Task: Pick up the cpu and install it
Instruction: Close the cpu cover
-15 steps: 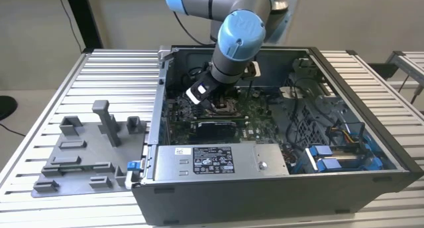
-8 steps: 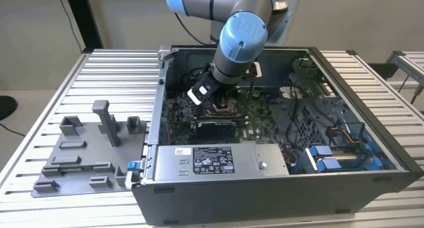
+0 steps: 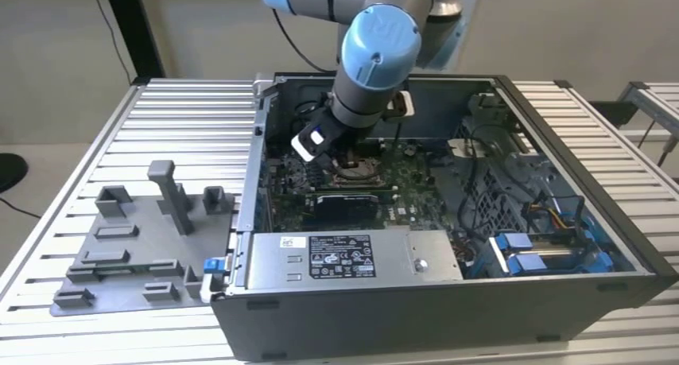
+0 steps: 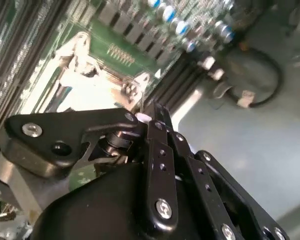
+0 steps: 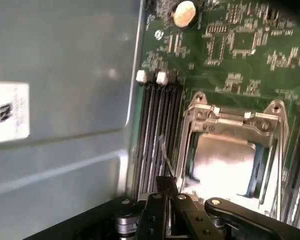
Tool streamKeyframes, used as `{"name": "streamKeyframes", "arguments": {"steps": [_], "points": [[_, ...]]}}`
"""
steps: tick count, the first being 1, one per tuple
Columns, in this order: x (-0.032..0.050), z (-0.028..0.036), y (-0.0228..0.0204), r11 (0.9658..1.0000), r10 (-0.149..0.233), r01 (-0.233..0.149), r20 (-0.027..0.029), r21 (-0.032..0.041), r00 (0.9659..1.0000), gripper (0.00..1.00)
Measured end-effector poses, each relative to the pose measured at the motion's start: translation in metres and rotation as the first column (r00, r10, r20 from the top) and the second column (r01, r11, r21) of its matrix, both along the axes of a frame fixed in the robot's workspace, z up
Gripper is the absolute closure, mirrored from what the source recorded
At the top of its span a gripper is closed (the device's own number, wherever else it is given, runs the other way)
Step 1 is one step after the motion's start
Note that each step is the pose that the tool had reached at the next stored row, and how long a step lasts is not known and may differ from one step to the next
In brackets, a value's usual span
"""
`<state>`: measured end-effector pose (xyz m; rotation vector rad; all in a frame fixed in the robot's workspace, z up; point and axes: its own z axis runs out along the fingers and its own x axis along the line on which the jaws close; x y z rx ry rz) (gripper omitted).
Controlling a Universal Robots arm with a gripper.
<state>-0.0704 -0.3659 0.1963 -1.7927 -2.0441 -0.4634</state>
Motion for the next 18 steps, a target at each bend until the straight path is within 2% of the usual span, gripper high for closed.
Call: {"name": "streamKeyframes", "arguments": {"steps": [2, 6, 9, 18], "points": [[-0.0024, -0.0003, -0.0013, 1.0000, 0.000, 0.000, 0.0011, -0.0001, 1.0000, 1.00], [-0.0026, -0.0042, -0.0013, 1.0000, 0.000, 0.000, 0.0042, -0.0001, 1.0000, 1.00], [-0.0021, -0.0062, -0.0013, 1.0000, 0.000, 0.000, 0.0044, 0.0001, 1.0000, 1.00], [0.0064, -0.0098, -0.0013, 1.0000, 0.000, 0.000, 0.0042, 0.0032, 1.0000, 1.00]]}}
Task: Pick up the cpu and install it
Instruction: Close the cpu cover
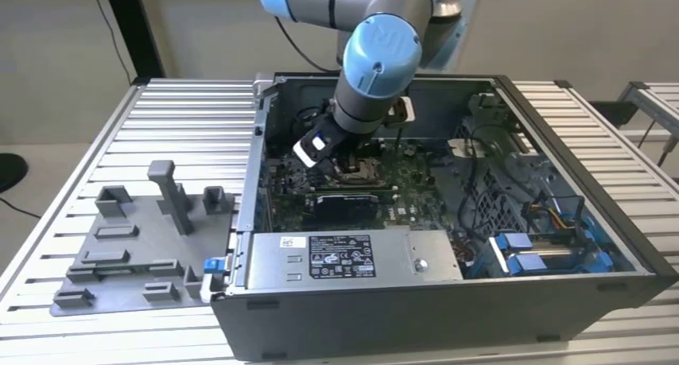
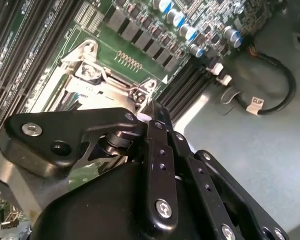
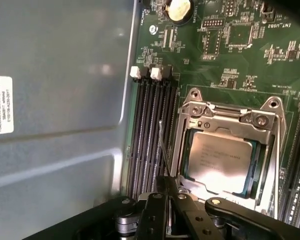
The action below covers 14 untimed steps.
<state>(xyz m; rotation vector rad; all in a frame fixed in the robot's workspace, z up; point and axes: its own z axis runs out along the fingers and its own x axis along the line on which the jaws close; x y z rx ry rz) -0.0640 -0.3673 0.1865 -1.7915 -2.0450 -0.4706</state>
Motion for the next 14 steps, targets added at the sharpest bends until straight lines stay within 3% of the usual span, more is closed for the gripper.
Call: {"name": "streamKeyframes", "arguments": {"steps": [8, 14], "points": [[0.0089, -0.0032, 0.0000, 1.0000, 0.000, 0.000, 0.0001, 0.0086, 1.0000, 1.00], [0.0148, -0.0065, 0.0002, 0.9997, 0.000, 0.000, 0.0004, 0.0264, 1.0000, 1.00]]}}
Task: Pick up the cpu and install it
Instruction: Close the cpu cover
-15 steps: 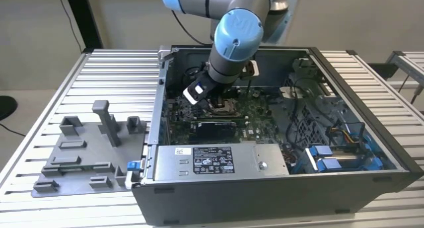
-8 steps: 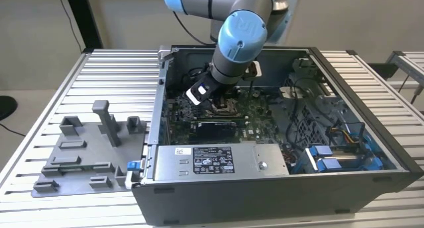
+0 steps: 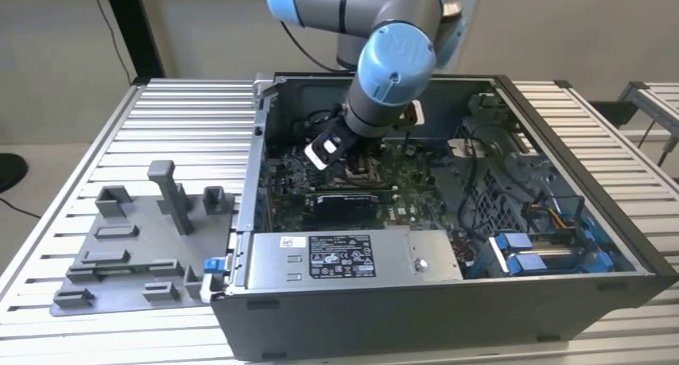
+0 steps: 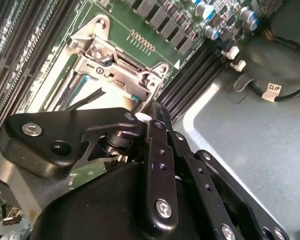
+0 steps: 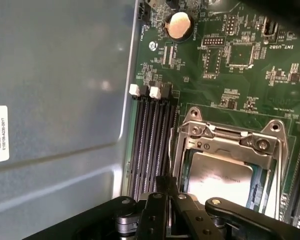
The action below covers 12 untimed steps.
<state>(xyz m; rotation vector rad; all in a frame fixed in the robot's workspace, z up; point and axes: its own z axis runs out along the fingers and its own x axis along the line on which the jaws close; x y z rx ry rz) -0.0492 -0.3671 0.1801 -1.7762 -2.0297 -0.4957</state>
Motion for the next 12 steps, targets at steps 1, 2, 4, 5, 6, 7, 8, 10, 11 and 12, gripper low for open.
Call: {"name": "streamKeyframes", "arguments": {"steps": [1, 2, 4, 5, 6, 7, 8, 10, 11, 12], "points": [[0.0009, -0.0007, 0.0001, 1.0000, 0.000, 0.000, 0.0000, 0.0036, 1.0000, 1.00], [0.0018, -0.0012, 0.0001, 1.0000, 0.000, 0.000, 0.0000, 0.0065, 1.0000, 1.00], [0.0033, -0.0021, 0.0000, 0.9999, 0.000, 0.000, -0.0003, 0.0110, 1.0000, 1.00], [0.0042, -0.0024, -0.0001, 0.9999, 0.000, 0.000, -0.0002, 0.0126, 1.0000, 1.00], [0.0051, -0.0025, 0.0000, 0.9999, 0.000, 0.000, -0.0002, 0.0143, 1.0000, 1.00], [0.0051, -0.0025, -0.0001, 0.9999, 0.000, 0.000, 0.0000, 0.0154, 1.0000, 1.00], [0.0050, -0.0020, -0.0001, 0.9999, 0.000, 0.000, -0.0001, 0.0160, 1.0000, 1.00], [0.0010, 0.0057, -0.0001, 0.9999, 0.000, 0.000, -0.0002, 0.0164, 1.0000, 1.00], [-0.0019, 0.0102, -0.0002, 0.9999, 0.000, 0.000, -0.0001, 0.0166, 1.0000, 1.00], [-0.0057, 0.0146, -0.0003, 0.9999, 0.000, 0.000, -0.0001, 0.0165, 1.0000, 1.00]]}}
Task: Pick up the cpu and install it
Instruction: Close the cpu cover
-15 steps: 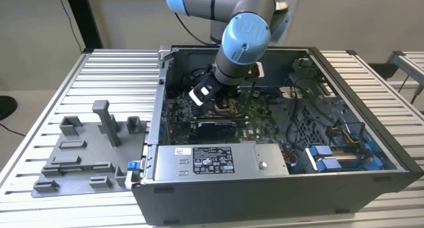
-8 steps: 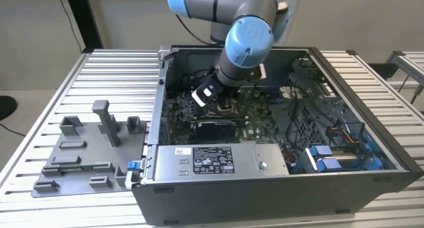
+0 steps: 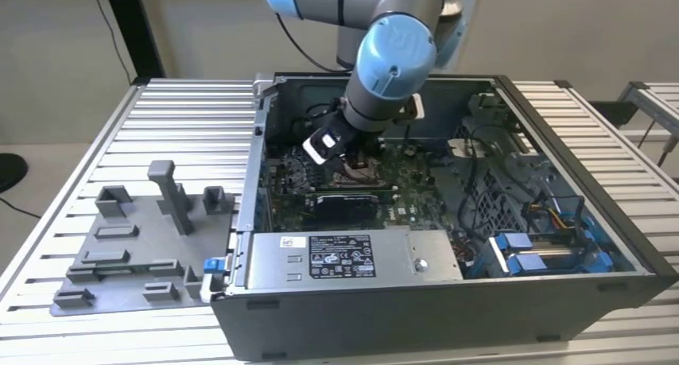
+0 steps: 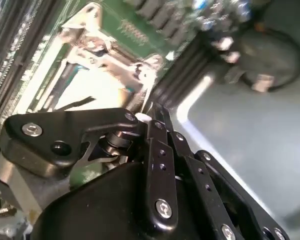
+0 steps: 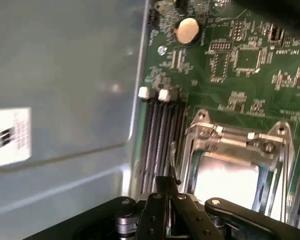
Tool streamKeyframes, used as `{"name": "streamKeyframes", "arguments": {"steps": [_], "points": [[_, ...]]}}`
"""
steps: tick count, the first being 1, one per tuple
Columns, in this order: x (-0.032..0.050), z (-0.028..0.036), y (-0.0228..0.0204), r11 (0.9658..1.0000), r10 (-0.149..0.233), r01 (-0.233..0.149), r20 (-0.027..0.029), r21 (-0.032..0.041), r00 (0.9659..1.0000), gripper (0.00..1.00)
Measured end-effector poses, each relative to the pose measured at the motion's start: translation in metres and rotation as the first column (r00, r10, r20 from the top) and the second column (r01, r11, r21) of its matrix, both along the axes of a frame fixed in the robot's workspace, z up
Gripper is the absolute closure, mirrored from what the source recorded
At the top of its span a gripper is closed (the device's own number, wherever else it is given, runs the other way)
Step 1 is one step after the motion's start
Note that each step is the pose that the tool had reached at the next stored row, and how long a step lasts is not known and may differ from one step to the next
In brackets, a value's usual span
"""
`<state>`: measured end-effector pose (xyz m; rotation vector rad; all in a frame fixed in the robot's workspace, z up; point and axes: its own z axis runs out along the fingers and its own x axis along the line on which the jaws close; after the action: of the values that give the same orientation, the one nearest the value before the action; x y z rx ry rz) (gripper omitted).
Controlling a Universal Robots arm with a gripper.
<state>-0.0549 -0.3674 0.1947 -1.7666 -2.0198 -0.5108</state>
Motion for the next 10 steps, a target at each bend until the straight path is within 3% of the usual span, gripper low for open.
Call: {"name": "streamKeyframes", "arguments": {"steps": [4, 7, 10], "points": [[-0.0170, 0.0129, -0.0014, 1.0000, 0.000, 0.000, 0.0020, 0.0002, 1.0000, 1.00], [-0.0241, 0.0131, -0.0064, 1.0000, 0.001, -0.001, 0.0041, 0.0001, 1.0000, 1.00], [-0.0255, 0.0128, -0.0114, 1.0000, 0.002, -0.002, 0.0044, 0.0023, 1.0000, 1.00]]}}
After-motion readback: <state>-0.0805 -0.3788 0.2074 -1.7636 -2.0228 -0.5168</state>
